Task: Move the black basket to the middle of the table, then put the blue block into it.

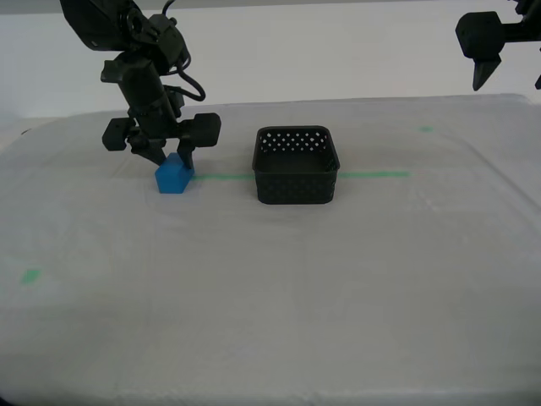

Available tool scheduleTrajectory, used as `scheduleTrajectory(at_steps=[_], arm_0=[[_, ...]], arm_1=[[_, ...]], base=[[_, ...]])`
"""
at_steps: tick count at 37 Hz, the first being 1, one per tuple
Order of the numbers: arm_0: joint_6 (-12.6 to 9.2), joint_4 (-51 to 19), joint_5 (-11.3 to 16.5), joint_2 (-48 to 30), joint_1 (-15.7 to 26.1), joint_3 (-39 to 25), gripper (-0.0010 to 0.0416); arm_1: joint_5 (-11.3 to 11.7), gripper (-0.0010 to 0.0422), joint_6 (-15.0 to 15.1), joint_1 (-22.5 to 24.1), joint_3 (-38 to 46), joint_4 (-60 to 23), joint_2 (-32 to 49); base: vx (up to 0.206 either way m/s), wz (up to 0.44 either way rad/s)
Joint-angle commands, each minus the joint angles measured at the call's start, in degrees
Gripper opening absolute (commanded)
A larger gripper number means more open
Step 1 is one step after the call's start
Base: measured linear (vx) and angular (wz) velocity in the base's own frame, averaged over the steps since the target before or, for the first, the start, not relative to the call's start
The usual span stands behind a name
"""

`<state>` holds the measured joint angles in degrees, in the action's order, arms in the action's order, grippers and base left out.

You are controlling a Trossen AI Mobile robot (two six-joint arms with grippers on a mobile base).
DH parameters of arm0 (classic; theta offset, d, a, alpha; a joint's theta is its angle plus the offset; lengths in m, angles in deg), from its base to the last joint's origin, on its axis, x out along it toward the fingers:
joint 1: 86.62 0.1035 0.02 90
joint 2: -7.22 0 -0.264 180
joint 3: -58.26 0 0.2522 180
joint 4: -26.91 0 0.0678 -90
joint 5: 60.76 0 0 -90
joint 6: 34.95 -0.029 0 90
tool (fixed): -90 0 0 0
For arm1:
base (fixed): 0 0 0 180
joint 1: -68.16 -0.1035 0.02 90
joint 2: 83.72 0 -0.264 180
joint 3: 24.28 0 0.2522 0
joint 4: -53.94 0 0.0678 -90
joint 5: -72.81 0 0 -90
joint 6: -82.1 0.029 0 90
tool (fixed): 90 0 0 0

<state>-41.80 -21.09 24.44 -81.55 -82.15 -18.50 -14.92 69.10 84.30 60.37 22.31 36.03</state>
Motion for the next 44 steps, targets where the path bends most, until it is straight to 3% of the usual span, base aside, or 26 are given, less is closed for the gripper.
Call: scheduleTrajectory(at_steps=[1, 7, 13, 35, 44], arm_0=[[-0.02, 0.00, -0.17, 0.02, 0.02, -0.04, 0.0398], [-0.02, 0.00, -0.17, 0.02, 0.02, -0.02, 0.0398], [-0.02, 0.00, -0.17, 0.02, 0.02, -0.04, 0.0399], [-0.02, 0.00, -0.17, 0.02, 0.02, -0.04, 0.0399], [-0.02, 0.00, -0.17, 0.02, 0.02, -0.04, 0.0399]], arm_1=[[-0.11, 0.0042, 0.09, 0.02, 0.02, -0.44, 0.00], [0.00, -0.0004, -0.15, 0.02, 0.02, -1.46, 0.00], [1.38, -0.0001, -0.57, 0.02, 0.02, -2.19, 0.00], [1.68, -0.0001, -1.77, 0.09, 0.04, -3.52, -2.16], [3.37, -0.0001, -4.31, 0.13, 0.04, -4.37, -5.07]], base=[[0.000, 0.000], [0.000, 0.000], [0.000, 0.000], [0.000, 0.000], [0.000, 0.000]])
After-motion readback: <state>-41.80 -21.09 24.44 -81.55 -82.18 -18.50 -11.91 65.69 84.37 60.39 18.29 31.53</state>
